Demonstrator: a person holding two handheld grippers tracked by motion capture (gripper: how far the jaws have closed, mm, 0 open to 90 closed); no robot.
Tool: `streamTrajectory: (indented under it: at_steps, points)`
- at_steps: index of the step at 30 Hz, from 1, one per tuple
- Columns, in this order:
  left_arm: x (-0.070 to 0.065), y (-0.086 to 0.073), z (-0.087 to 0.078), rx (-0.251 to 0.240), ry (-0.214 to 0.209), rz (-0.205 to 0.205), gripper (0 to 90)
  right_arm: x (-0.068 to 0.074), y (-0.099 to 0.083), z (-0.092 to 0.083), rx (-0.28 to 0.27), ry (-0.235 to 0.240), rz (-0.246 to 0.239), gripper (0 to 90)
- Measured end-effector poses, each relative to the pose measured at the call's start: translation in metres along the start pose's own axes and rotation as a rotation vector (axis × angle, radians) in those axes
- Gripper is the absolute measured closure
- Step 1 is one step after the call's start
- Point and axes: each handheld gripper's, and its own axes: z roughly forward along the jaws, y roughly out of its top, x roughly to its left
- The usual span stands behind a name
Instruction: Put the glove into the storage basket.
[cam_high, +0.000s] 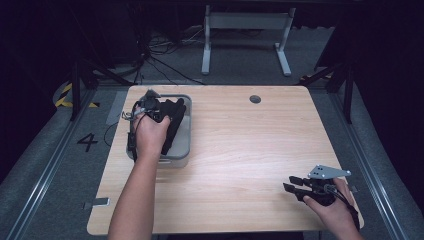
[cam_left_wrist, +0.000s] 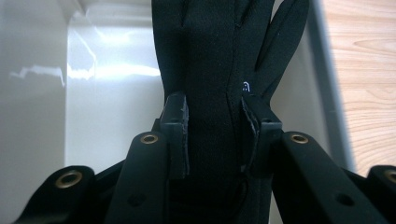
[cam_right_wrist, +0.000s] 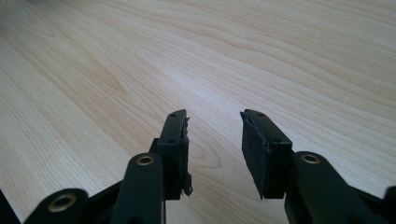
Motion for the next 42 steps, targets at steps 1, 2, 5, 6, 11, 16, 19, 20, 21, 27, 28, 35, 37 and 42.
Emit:
streamTrajectory:
  at_steps: [1, 2, 5, 6, 11, 16, 19, 20, 21, 27, 28, 35, 37, 42]
  points:
    - [0.001, -0.001, 0.002, 0.002, 0.007, -0.005, 66.3, 0.000, 0.000, 0.000, -0.001, 0.003, 0.000, 61.3]
    - [0.002, -0.001, 0.004, 0.007, 0.012, 0.002, 66.2, 0.001, 0.001, 0.001, -0.002, 0.004, -0.001, 61.2]
    - [0.004, -0.001, 0.009, 0.025, 0.015, -0.009, 65.9, 0.001, 0.002, 0.002, -0.001, 0.007, -0.004, 61.2]
    - [0.004, -0.001, 0.011, 0.026, 0.012, -0.007, 65.7, 0.001, 0.002, 0.002, -0.003, 0.007, -0.006, 61.2]
    - [0.002, -0.002, 0.021, 0.090, -0.003, 0.018, 52.5, 0.001, 0.004, 0.002, -0.009, 0.005, -0.007, 61.2]
    - [-0.003, -0.006, 0.007, 0.024, -0.016, 0.041, 35.9, 0.000, 0.007, 0.004, -0.010, 0.010, -0.015, 60.4]
    - [-0.007, -0.009, -0.008, -0.019, -0.028, 0.073, 35.6, -0.001, 0.009, 0.006, -0.016, 0.009, -0.017, 59.6]
    - [-0.008, -0.010, -0.013, -0.037, -0.038, 0.085, 36.1, -0.002, 0.011, 0.007, -0.017, 0.009, -0.015, 59.6]
    - [-0.009, -0.011, -0.018, -0.057, -0.040, 0.095, 36.2, -0.003, 0.011, 0.007, -0.018, 0.010, -0.016, 59.6]
    - [-0.024, -0.024, -0.048, -0.095, -0.090, 0.189, 36.7, -0.006, 0.014, 0.011, -0.014, 0.014, -0.014, 59.5]
    - [-0.027, -0.027, -0.052, -0.104, -0.094, 0.200, 36.6, -0.007, 0.015, 0.012, -0.014, 0.015, -0.012, 59.5]
    - [-0.048, -0.053, -0.079, -0.146, -0.186, 0.333, 36.8, -0.020, 0.023, 0.008, -0.026, 0.003, -0.008, 58.9]
    - [-0.055, -0.060, -0.083, -0.147, -0.198, 0.372, 36.9, -0.025, 0.027, 0.007, -0.032, 0.002, -0.011, 58.4]
    - [-0.078, -0.083, -0.087, -0.122, -0.225, 0.469, 36.8, -0.035, 0.033, 0.006, -0.038, 0.014, 0.005, 57.4]
